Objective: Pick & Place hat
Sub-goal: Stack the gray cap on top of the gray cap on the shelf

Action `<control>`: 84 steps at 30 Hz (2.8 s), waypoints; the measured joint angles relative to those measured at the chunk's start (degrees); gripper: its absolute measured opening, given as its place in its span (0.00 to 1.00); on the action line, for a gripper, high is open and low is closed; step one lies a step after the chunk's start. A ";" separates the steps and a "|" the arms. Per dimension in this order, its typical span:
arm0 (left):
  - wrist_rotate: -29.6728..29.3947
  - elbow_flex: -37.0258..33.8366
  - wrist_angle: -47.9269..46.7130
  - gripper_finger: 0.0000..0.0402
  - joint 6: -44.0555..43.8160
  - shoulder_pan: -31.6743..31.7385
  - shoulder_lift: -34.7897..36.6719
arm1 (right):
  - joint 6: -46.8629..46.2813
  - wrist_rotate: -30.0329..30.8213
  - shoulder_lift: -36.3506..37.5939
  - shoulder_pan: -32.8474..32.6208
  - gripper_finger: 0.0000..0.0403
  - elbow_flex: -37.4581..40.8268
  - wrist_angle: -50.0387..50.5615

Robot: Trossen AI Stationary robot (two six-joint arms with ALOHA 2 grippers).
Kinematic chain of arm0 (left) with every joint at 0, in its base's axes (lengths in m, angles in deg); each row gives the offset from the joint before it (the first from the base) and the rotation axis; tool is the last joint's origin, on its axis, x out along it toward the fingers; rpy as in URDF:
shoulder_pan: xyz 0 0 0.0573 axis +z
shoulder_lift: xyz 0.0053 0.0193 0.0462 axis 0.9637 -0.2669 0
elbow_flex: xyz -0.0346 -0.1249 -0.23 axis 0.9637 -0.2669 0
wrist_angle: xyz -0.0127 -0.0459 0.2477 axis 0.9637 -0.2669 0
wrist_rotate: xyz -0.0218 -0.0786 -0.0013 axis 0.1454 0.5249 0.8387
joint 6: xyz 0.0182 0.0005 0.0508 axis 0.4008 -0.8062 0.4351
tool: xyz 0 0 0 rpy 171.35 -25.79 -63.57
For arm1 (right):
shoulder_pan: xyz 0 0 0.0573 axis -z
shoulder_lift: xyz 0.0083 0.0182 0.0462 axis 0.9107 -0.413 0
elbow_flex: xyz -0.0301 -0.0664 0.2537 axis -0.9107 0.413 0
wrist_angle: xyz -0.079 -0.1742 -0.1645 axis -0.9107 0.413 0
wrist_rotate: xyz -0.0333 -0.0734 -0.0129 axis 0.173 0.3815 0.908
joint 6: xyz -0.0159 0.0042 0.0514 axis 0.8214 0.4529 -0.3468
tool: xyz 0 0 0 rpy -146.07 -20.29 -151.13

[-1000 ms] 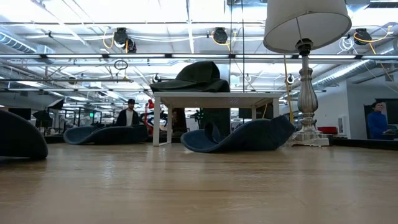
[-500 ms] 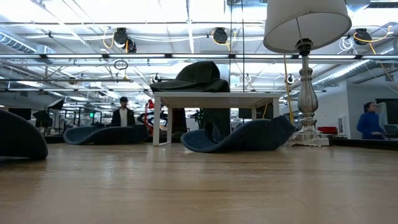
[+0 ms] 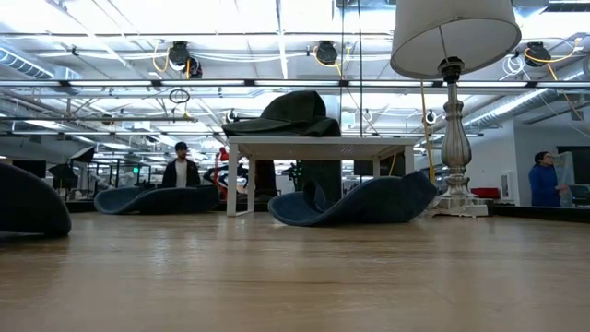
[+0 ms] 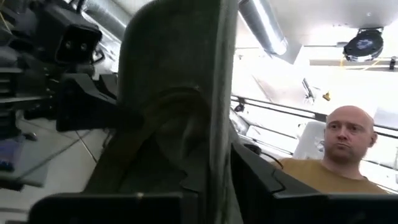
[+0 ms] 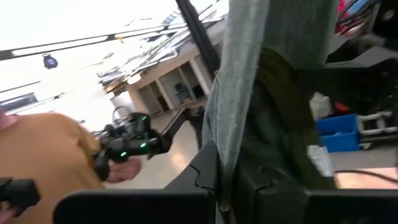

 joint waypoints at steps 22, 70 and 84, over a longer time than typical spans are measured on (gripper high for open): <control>7.60 0.00 -0.88 0.30 -12.52 9.91 0.45 | -32.84 -14.33 5.77 -0.87 0.02 0.00 5.56; -5.52 22.05 -42.74 0.30 21.96 -3.25 -7.11 | -38.67 -18.66 4.39 -0.04 0.02 0.00 9.38; -4.35 22.03 -35.51 0.09 18.31 -4.63 -8.93 | -38.07 -18.51 4.48 0.09 0.06 -0.02 9.55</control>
